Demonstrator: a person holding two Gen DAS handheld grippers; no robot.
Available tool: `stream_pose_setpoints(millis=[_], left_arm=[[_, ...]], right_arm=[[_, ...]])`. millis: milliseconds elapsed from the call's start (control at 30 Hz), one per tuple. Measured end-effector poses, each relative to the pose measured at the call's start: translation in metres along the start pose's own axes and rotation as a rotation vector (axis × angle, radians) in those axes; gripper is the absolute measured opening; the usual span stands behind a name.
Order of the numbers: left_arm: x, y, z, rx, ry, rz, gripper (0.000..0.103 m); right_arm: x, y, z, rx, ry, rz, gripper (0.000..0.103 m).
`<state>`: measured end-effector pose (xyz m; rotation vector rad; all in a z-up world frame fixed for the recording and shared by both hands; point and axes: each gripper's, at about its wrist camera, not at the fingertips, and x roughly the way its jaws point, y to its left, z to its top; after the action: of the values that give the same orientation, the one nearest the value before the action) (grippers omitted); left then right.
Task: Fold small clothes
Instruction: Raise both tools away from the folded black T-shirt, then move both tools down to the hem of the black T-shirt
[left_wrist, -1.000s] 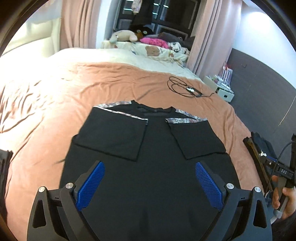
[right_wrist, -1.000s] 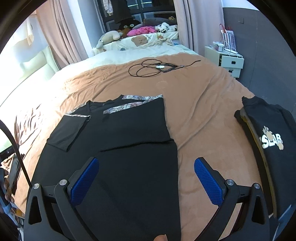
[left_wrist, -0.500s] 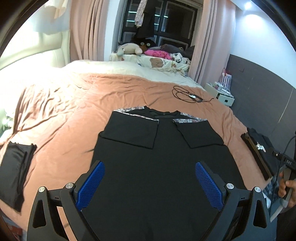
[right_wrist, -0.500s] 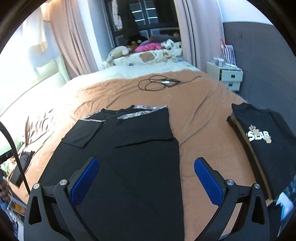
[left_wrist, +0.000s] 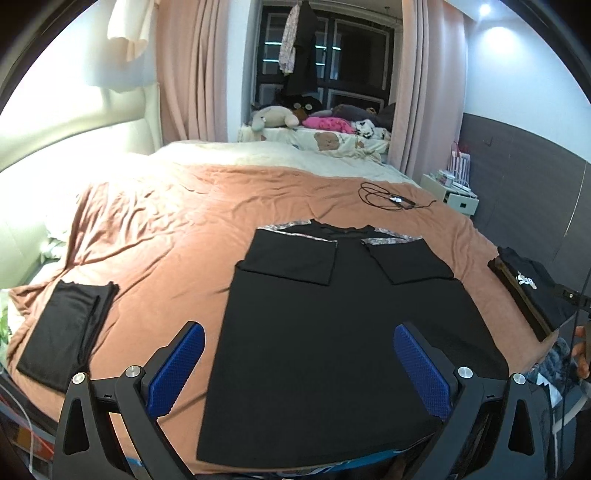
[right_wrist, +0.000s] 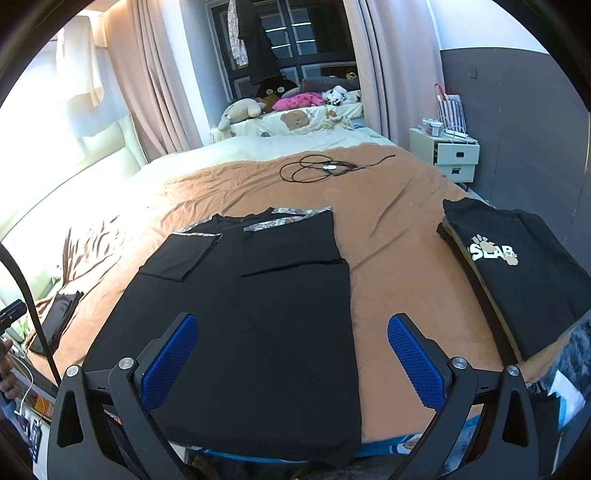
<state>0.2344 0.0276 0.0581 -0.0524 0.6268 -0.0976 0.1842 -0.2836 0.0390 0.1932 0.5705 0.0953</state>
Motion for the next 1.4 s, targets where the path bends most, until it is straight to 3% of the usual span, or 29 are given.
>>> stream_pose_setpoints(millis=[433, 700, 933, 1167, 1267, 1400], left_arm=[[-0.052, 0.009, -0.037, 0.043, -0.06, 0.023, 0.103], [-0.069, 0.024, -0.061, 0.011, -0.075, -0.013, 0.103], [-0.058, 0.039, -0.083, -0.035, -0.032, -0.047, 0.103], [-0.037, 0.061, -0.095, -0.087, -0.002, -0.064, 0.103], [-0.023, 0.073, -0.1, -0.119, 0.015, -0.072, 0.091], [-0.002, 0.085, -0.105, -0.154, 0.057, -0.075, 0.085]], right_arm=[[-0.039, -0.013, -0.032, 0.029, -0.023, 0.024, 0.103], [-0.051, -0.021, -0.043, 0.041, -0.006, 0.003, 0.103], [-0.047, -0.032, -0.058, 0.045, -0.016, 0.026, 0.103], [-0.018, -0.041, -0.069, 0.06, 0.042, 0.058, 0.103], [-0.004, -0.046, -0.069, 0.075, 0.051, 0.07, 0.103], [0.018, -0.052, -0.069, 0.084, 0.096, 0.084, 0.087]])
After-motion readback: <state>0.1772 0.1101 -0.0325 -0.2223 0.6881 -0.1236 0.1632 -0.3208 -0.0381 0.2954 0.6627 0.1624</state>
